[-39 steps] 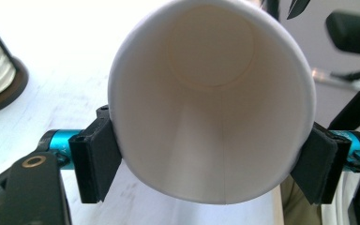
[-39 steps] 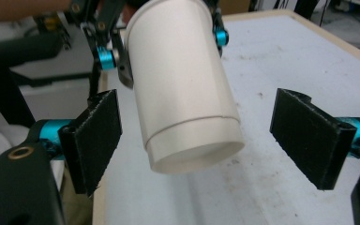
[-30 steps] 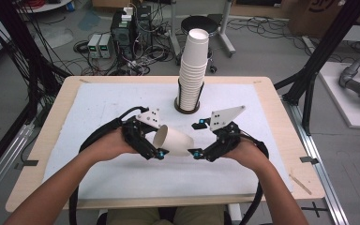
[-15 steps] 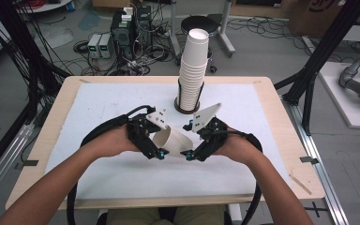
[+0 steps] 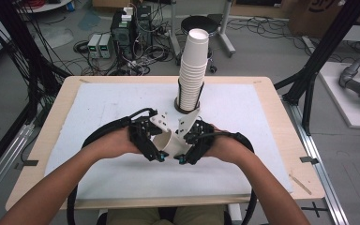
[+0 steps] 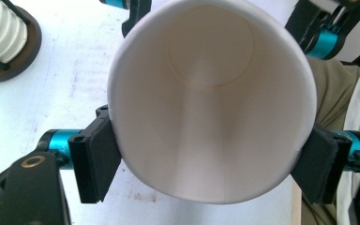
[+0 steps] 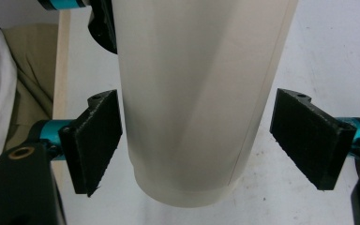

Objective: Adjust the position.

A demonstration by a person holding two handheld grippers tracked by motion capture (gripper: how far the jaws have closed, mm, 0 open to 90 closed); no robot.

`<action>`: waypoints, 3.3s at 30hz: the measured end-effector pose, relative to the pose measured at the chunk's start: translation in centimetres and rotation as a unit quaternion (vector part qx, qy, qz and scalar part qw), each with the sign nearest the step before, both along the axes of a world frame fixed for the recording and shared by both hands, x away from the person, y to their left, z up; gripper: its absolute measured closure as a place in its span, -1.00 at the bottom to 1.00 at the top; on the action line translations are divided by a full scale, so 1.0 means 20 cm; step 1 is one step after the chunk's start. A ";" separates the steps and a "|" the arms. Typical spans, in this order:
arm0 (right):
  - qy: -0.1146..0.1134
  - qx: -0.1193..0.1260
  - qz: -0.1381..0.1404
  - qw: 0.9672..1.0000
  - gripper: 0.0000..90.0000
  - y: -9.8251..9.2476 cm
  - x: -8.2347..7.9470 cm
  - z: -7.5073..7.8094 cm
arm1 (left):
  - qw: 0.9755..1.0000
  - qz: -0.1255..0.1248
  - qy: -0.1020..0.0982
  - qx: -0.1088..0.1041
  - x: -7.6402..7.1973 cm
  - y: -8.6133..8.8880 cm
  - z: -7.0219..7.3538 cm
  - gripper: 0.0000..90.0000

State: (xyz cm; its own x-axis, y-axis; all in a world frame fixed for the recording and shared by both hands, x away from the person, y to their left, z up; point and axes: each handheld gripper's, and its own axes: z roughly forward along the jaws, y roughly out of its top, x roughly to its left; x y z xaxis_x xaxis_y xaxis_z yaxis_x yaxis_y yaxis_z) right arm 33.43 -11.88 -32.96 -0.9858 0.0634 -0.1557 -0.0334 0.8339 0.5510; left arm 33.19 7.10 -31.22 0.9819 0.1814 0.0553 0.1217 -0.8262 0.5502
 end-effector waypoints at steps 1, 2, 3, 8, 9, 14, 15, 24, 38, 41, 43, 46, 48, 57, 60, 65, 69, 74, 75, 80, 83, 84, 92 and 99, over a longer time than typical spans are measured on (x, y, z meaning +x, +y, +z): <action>0.000 0.000 0.000 1.000 -0.61 0.00 0.00 0.00 | 1.000 -0.002 0.000 0.001 0.00 0.00 0.00 -0.54; -0.006 -0.003 0.003 1.000 -0.60 0.01 0.00 -0.01 | 1.000 0.000 0.002 -0.002 0.00 0.00 0.00 -0.54; -0.006 -0.003 0.003 1.000 -0.60 0.01 0.00 -0.01 | 1.000 -0.004 0.000 0.000 0.00 -0.01 0.00 -0.54; 0.001 -0.017 0.013 1.000 -0.42 0.04 -0.01 -0.03 | 1.000 0.004 0.003 -0.010 -0.01 -0.02 -0.01 -0.54; 0.001 -0.017 0.013 1.000 -0.42 0.04 -0.01 -0.03 | 1.000 0.004 0.003 -0.010 -0.01 -0.02 -0.01 -0.54; 0.006 -0.012 0.009 1.000 -0.39 0.04 0.00 -0.05 | 1.000 0.006 0.002 -0.009 -0.01 -0.02 -0.02 -0.54; 0.006 -0.012 0.009 1.000 -0.39 0.04 0.00 -0.05 | 1.000 0.002 -0.001 -0.003 -0.01 -0.01 -0.01 -0.54; 0.021 0.000 -0.001 1.000 -0.39 0.03 0.00 -0.08 | 0.999 0.000 0.000 -0.033 -0.01 0.00 -0.05 -0.60; 0.024 0.011 0.009 1.000 -0.39 0.00 -0.01 -0.08 | 0.997 -0.018 0.007 -0.078 -0.01 0.04 -0.07 -0.65; 0.025 0.013 0.008 1.000 -0.39 0.00 -0.01 -0.08 | 0.996 -0.017 0.007 -0.084 -0.01 0.05 -0.07 -0.65; 0.026 0.016 0.009 1.000 -0.39 0.00 -0.01 -0.08 | 0.996 -0.021 0.005 -0.086 0.00 0.05 -0.07 -0.65; 0.024 0.016 0.009 1.000 -0.39 0.00 0.00 -0.08 | 0.997 -0.014 0.012 -0.080 0.01 0.04 -0.07 -0.72; 0.024 0.014 0.010 1.000 -0.40 0.00 0.00 -0.08 | 0.997 -0.025 0.011 -0.074 0.01 0.04 -0.08 -0.72; 0.028 0.021 0.016 0.999 -0.41 0.01 -0.01 -0.08 | 0.997 -0.023 0.004 -0.074 0.01 0.02 -0.09 -0.96; 0.025 0.022 0.015 0.999 -0.41 0.00 -0.01 -0.08 | 0.996 -0.034 0.004 -0.086 0.00 0.03 -0.08 -0.96; 0.023 0.028 0.011 0.999 -0.42 -0.01 0.00 -0.07 | 0.992 -0.041 0.006 -0.117 0.00 0.09 -0.05 -0.95; 0.024 0.039 0.001 0.999 -0.41 -0.05 0.00 -0.09 | 0.992 -0.033 -0.003 -0.123 0.00 0.14 -0.04 -0.95; 0.027 0.077 -0.027 0.996 -0.42 -0.14 0.00 -0.11 | 0.982 0.011 -0.024 -0.187 0.02 0.26 -0.04 -0.95; 0.026 0.089 -0.034 0.995 -0.42 -0.17 0.00 -0.12 | 0.979 0.029 -0.032 -0.200 0.02 0.29 -0.05 -0.95; 0.024 0.136 -0.073 0.988 -0.43 -0.29 0.00 -0.15 | 0.963 0.109 -0.041 -0.242 0.02 0.40 -0.11 -0.95; 0.017 0.171 -0.100 0.980 -0.44 -0.37 -0.01 -0.18 | 0.952 0.141 -0.047 -0.269 0.01 0.47 -0.17 -0.95; 0.010 0.195 -0.120 0.973 -0.44 -0.42 -0.02 -0.20 | 0.948 0.154 -0.052 -0.275 0.00 0.49 -0.19 -0.95; -0.010 0.251 -0.186 0.950 -0.45 -0.55 -0.04 -0.27 | 0.911 0.218 -0.062 -0.345 -0.04 0.60 -0.33 -0.95; -0.024 0.279 -0.237 0.930 -0.46 -0.65 -0.06 -0.31 | 0.890 0.255 -0.095 -0.367 -0.05 0.64 -0.40 -0.52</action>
State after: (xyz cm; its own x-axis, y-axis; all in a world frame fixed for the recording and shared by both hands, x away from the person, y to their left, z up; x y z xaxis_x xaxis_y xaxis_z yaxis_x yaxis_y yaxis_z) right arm 32.31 -24.87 -39.11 -0.8193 0.5733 -0.0119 0.2293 0.3465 0.9096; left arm 32.15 19.86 -39.18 0.7475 0.6557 -0.1060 0.2249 -0.0997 0.9693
